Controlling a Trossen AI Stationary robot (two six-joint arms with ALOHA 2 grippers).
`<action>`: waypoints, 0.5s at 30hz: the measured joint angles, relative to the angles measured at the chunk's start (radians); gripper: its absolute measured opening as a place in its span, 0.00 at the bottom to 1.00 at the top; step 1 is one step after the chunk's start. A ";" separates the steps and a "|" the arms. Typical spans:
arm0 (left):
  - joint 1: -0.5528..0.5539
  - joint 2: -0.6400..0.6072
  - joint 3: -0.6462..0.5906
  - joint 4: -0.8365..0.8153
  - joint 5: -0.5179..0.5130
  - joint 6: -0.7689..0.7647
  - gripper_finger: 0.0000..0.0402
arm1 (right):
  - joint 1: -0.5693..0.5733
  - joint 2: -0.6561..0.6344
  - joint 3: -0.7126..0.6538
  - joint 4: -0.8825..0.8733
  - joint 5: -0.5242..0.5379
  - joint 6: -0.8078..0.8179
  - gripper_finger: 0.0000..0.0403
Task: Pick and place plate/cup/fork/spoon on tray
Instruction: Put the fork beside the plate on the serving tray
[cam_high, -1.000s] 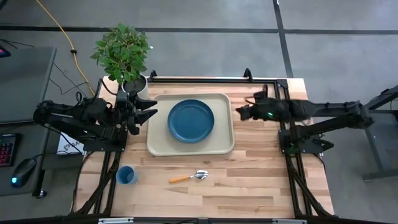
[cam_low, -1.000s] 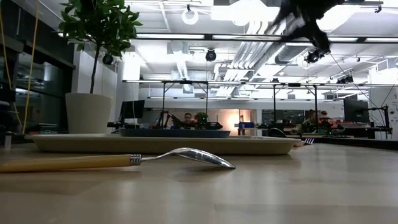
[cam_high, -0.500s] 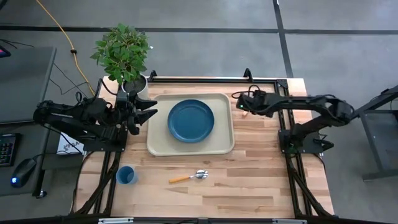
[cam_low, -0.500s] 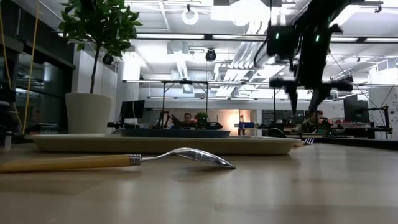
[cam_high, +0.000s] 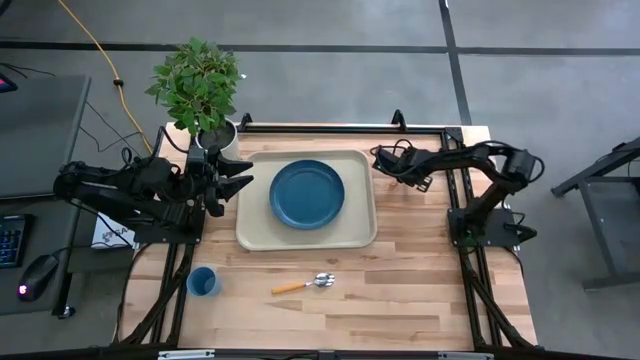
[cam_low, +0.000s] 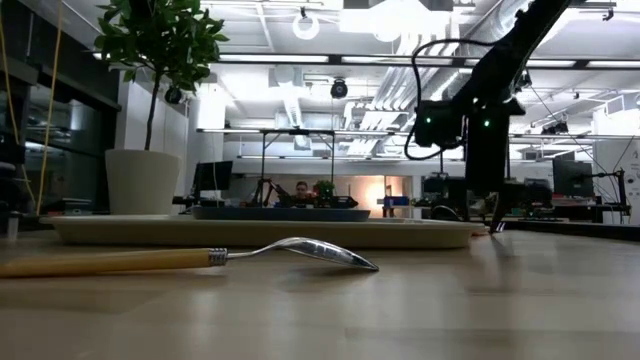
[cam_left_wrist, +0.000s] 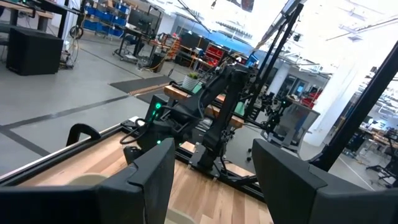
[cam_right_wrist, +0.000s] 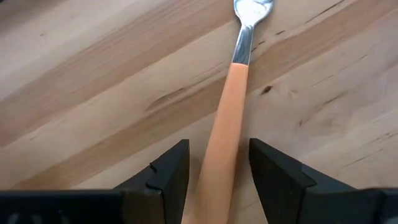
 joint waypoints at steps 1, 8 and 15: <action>0.000 0.000 0.000 0.000 0.000 0.000 0.49 | 0.000 0.007 0.001 0.002 0.002 0.000 0.39; 0.000 0.000 0.000 0.000 0.000 0.000 0.49 | 0.001 0.032 0.005 -0.037 -0.003 -0.025 0.35; 0.000 0.000 0.000 0.000 0.000 -0.002 0.49 | 0.008 0.021 0.005 -0.080 -0.021 -0.126 0.10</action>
